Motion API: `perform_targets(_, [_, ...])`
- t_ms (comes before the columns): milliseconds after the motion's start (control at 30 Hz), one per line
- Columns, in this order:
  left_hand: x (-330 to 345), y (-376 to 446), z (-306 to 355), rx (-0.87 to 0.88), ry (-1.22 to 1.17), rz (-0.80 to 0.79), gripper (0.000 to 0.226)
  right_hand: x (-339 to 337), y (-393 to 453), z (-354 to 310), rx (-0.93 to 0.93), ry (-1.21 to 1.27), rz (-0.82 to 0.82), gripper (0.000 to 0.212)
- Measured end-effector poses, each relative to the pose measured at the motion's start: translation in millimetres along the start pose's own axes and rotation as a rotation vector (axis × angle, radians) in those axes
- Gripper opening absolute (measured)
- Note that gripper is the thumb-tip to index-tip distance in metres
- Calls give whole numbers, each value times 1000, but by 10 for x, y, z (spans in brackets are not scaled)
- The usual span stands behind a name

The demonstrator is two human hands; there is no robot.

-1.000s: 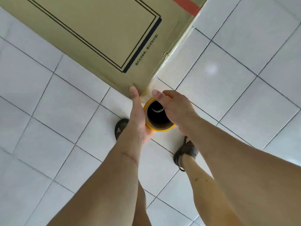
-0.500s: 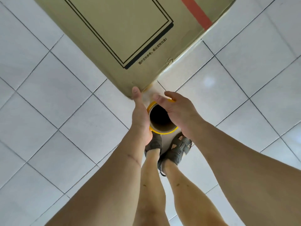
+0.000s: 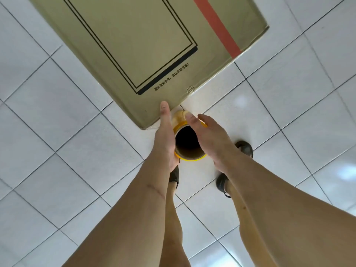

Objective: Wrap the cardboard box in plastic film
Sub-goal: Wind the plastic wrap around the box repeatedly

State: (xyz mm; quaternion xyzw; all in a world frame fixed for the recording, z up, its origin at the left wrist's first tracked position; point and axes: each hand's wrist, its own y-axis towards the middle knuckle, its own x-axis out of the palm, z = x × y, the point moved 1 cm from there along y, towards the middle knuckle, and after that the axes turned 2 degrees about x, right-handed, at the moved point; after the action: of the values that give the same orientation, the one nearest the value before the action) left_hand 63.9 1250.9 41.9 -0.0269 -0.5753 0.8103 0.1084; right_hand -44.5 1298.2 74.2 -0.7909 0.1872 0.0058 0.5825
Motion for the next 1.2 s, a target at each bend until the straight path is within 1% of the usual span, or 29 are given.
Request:
perform_targets(33, [51,2,35,5,-15,-8,101,-36,14,-8,12,46,3,69])
perform_targets(100, [120,2,52,2,-47,-18,94,-108,56,-85,-4,25,-15,64])
perform_targets(200, [227,-39,8,-46,-107,-106,106,-235,93,-241,-87,-205,-30,64])
perform_targets(233, [276,-67,8,-48,-105,-101,107,-273,109,-286,-123,-265,-24,65])
perform_targets(267, [339,-88,22,-48,-88,-60,106,-321,124,-323,-145,-287,-17,66])
perform_targets(300, [393,-92,34,-50,-45,17,101,-370,147,-331,-134,-250,-24,69])
perform_targets(367, [471,-63,66,6,8,164,81,-459,178,-287,-72,-90,-54,74])
perform_targets(400, [494,-39,81,25,6,192,71,-494,179,-253,-48,-39,-85,74])
perform_targets(433, [521,-37,105,34,-21,183,67,-520,177,-220,-33,-15,-119,73])
perform_targets(467, [541,-27,112,31,-55,157,73,-544,183,-200,-32,-5,-143,71])
perform_targets(533, [573,-39,92,-28,-114,78,98,-597,206,-212,-49,-14,-156,67])
perform_targets(600, [622,-52,34,-113,-197,-8,119,-660,225,-257,-84,-105,-147,64])
perform_targets(633, [676,-64,20,-141,-196,-27,124,-705,239,-286,-121,-164,-142,63])
perform_targets(667, [704,-67,19,-150,-174,-10,126,-733,250,-300,-152,-202,-135,64])
perform_targets(700, [733,-63,25,-157,-140,54,125,-760,265,-305,-157,-205,-129,68])
perform_targets(733, [748,-26,22,-133,-126,143,119,-798,269,-307,-135,-176,-132,74])
perform_targets(767, [792,-19,51,-89,-133,217,107,-830,281,-301,-92,-125,-143,82])
perform_targets(800, [842,-22,88,-48,-141,257,94,-852,283,-298,-36,-71,-165,88])
perform_targets(833, [888,-31,139,-28,-162,241,86,-855,296,-289,14,-29,-191,89])
perform_targets(867, [918,-19,185,-19,-206,205,87,-864,322,-286,39,-3,-208,87])
perform_targets(933, [979,-45,226,-46,-286,151,97,-893,362,-330,33,13,-209,74])
perform_targets(1000, [1015,-84,183,-108,-327,53,111,-957,365,-400,-1,-68,-185,65])
perform_targets(1067, [1041,-105,119,-160,-336,-14,118,-1015,361,-449,-56,-186,-151,66])
perform_targets(1100, [1073,-122,120,-174,-308,-13,120,-1042,372,-454,-79,-213,-138,70])
perform_targets(1133, [1085,-122,131,-171,-266,38,122,-1067,379,-455,-89,-217,-132,74])
perform_targets(1200, [1076,-34,117,-145,-196,186,131,-1098,404,-441,-28,-171,-135,86])
